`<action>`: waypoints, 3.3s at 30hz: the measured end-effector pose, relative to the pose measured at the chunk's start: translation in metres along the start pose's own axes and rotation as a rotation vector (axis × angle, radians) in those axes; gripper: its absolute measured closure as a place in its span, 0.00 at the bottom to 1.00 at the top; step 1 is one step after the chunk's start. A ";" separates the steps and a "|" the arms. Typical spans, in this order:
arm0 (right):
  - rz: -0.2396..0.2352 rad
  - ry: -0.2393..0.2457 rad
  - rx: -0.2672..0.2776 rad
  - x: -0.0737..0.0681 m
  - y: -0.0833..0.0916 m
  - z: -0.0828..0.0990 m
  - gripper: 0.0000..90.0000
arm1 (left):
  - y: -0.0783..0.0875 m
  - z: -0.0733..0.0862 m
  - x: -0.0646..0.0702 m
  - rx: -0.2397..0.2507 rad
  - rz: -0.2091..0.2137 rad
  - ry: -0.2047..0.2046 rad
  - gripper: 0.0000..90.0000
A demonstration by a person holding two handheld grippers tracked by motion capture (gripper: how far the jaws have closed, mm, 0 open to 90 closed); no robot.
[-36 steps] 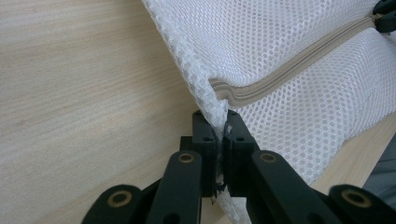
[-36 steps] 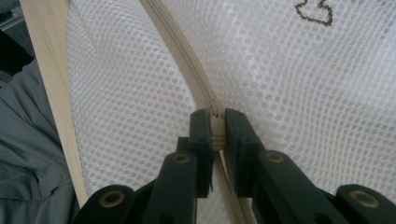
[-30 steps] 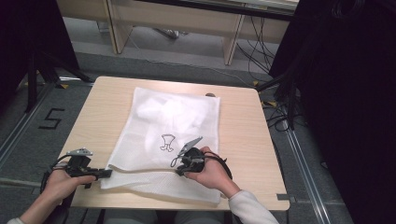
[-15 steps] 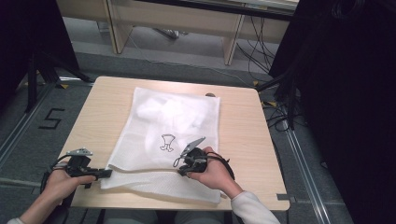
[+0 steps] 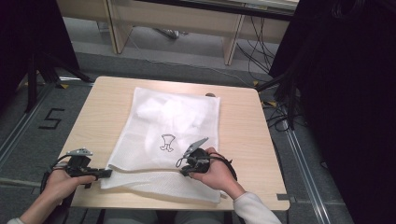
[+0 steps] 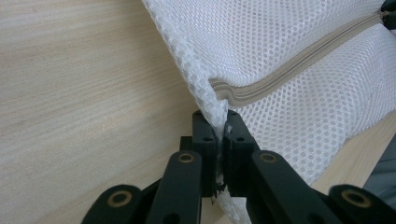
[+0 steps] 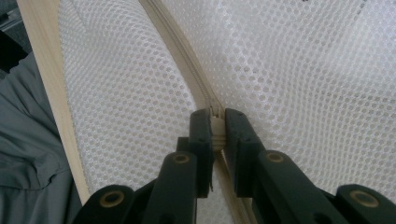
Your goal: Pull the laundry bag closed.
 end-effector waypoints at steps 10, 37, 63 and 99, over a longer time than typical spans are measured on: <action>0.003 -0.007 -0.005 0.001 0.002 0.003 0.92 | 0.000 0.000 0.000 0.000 0.001 0.001 0.94; 0.005 -0.024 0.001 0.007 0.009 0.012 0.92 | 0.000 0.000 0.000 0.001 0.002 0.000 0.94; 0.018 -0.061 0.001 0.014 0.017 0.027 0.92 | 0.000 0.000 0.000 0.003 0.001 0.008 0.94; 0.034 -0.138 -0.017 0.032 0.037 0.066 0.92 | 0.000 0.000 -0.001 -0.002 -0.005 0.002 0.94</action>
Point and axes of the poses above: each handheld gripper's, and its own axes: y roughly backward along the jaws, z roughly out of its underside, x roughly to its right, the point moved 10 cm from there along -y, roughly forward along the jaws, and after that the axes turned 1 degree about -x, right-handed, at the moved point
